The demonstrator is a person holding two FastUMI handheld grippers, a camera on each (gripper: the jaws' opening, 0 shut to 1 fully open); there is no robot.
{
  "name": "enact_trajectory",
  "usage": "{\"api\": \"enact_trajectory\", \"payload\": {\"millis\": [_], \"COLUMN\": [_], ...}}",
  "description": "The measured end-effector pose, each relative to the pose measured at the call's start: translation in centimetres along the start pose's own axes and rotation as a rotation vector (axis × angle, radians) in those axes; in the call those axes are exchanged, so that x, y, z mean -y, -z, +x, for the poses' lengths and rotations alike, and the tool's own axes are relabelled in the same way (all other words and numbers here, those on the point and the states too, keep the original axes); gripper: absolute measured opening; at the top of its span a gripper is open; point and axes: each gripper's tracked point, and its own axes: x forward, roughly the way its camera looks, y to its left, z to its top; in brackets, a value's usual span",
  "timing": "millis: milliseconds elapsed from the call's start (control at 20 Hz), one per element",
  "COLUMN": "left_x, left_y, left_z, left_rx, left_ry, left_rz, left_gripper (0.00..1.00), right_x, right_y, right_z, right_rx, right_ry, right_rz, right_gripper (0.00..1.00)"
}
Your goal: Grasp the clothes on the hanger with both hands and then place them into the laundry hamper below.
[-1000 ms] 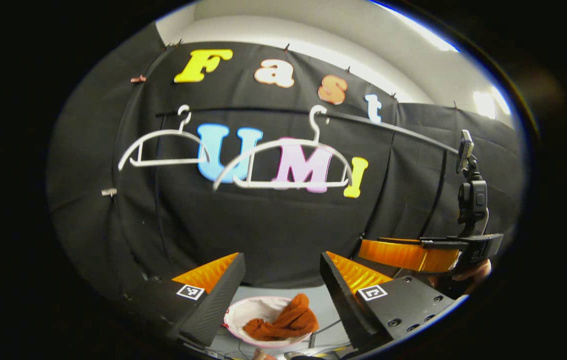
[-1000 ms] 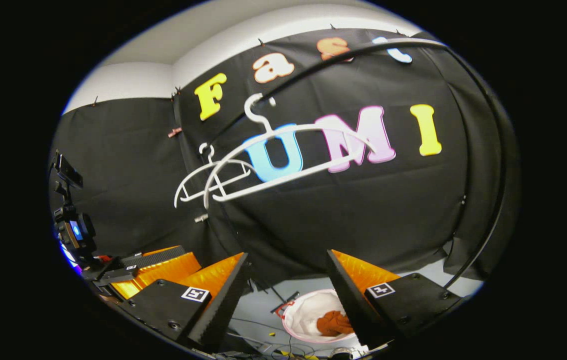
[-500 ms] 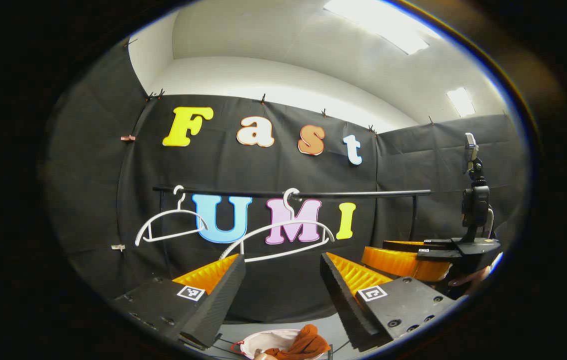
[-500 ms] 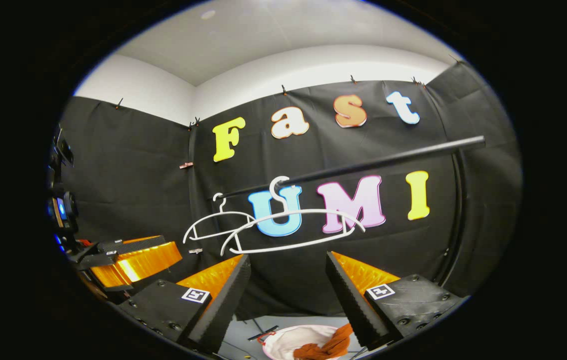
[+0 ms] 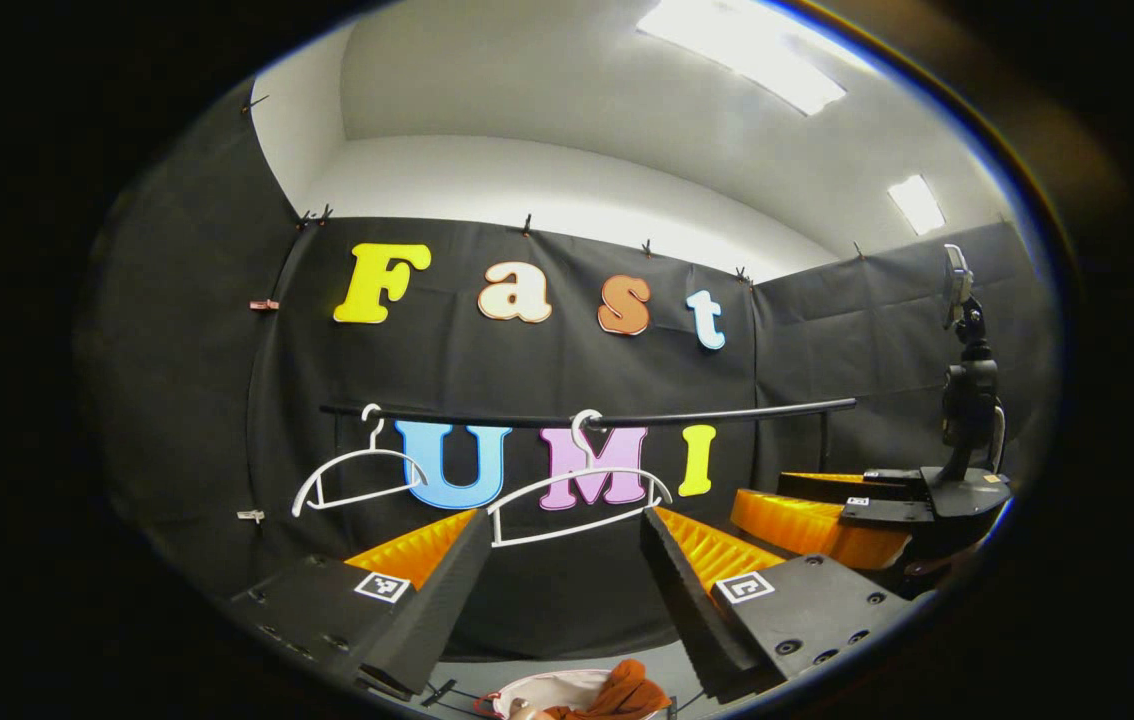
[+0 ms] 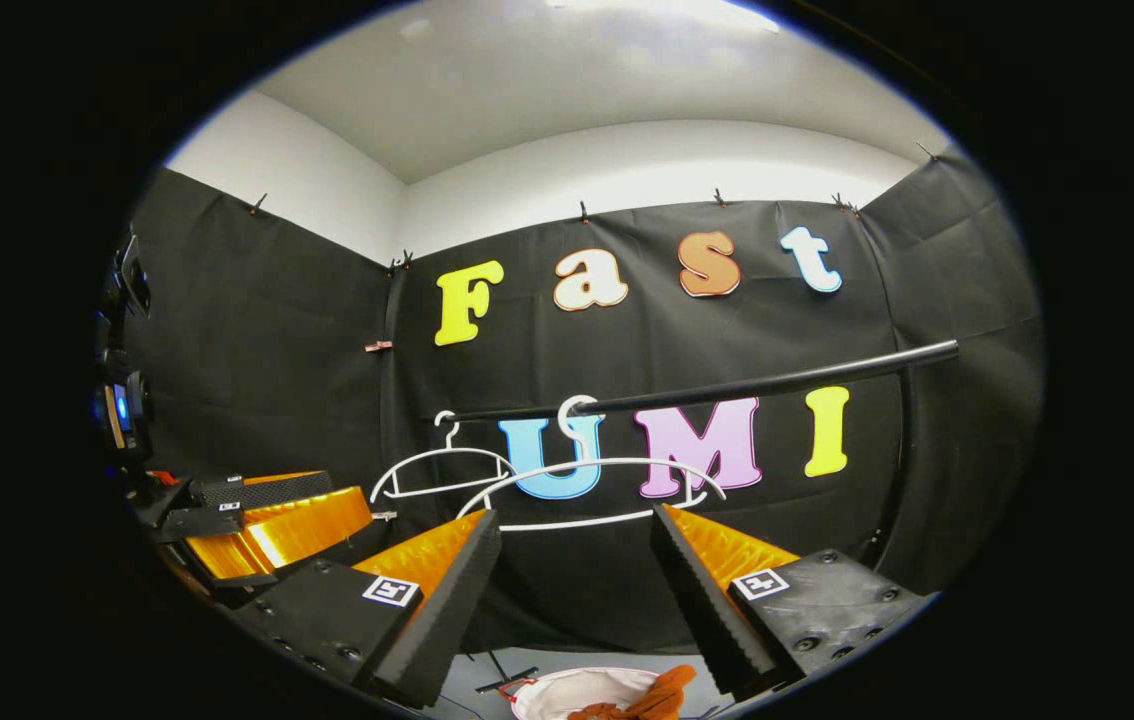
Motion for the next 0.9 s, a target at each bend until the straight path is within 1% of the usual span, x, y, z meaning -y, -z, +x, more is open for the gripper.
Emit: {"api": "enact_trajectory", "payload": {"millis": [50,100,300,350,400,600,650,700,750,800,900], "left_x": [-0.1,-0.3,-0.3,-0.3,-0.3,-0.2,-0.3,-0.4,-0.5,-0.6,-0.6], "left_y": [-0.4,-0.6,-0.7,-0.6,-0.7,-1.0,-1.0,-0.9,-0.9,-0.9,-0.7], "left_z": [-0.1,-0.2,-0.1,0.0,0.1,0.4,0.4,0.5,0.5,0.6,0.6], "left_rx": [0.007,0.012,0.017,0.018,0.021,0.033,0.033,0.032,0.031,0.029,0.023], "left_ry": [-0.005,-0.009,-0.018,-0.018,-0.019,-0.02,-0.019,-0.021,-0.025,-0.029,-0.031], "left_rz": [0.007,0.016,0.04,0.039,0.038,0.024,0.022,0.023,0.026,0.028,0.028], "left_gripper": [0.95,0.95,0.95,0.92,0.95,0.95,0.95,0.95,0.92,0.95,0.95], "right_x": [0.1,0.3,-0.1,0.0,0.1,0.4,0.7,0.9,0.9,0.8,0.8], "right_y": [-0.3,-0.6,-1.3,-1.5,-1.6,-2.2,-2.2,-2.2,-2.1,-2.1,-2.0], "right_z": [0.0,-0.1,-0.3,-0.4,-0.4,-0.5,-0.6,-0.6,-0.6,-0.6,-0.5], "right_rx": [0.008,0.016,0.036,0.039,0.044,0.057,0.056,0.053,0.051,0.048,0.048], "right_ry": [0.007,0.013,0.009,0.01,0.012,0.019,0.025,0.031,0.031,0.03,0.03], "right_rz": [-0.008,-0.016,-0.02,-0.027,-0.032,-0.038,-0.043,-0.043,-0.04,-0.034,-0.033], "right_gripper": [0.95,0.98,0.98,0.98,0.98,0.98,1.0,0.98,0.98,0.98,0.97]}}
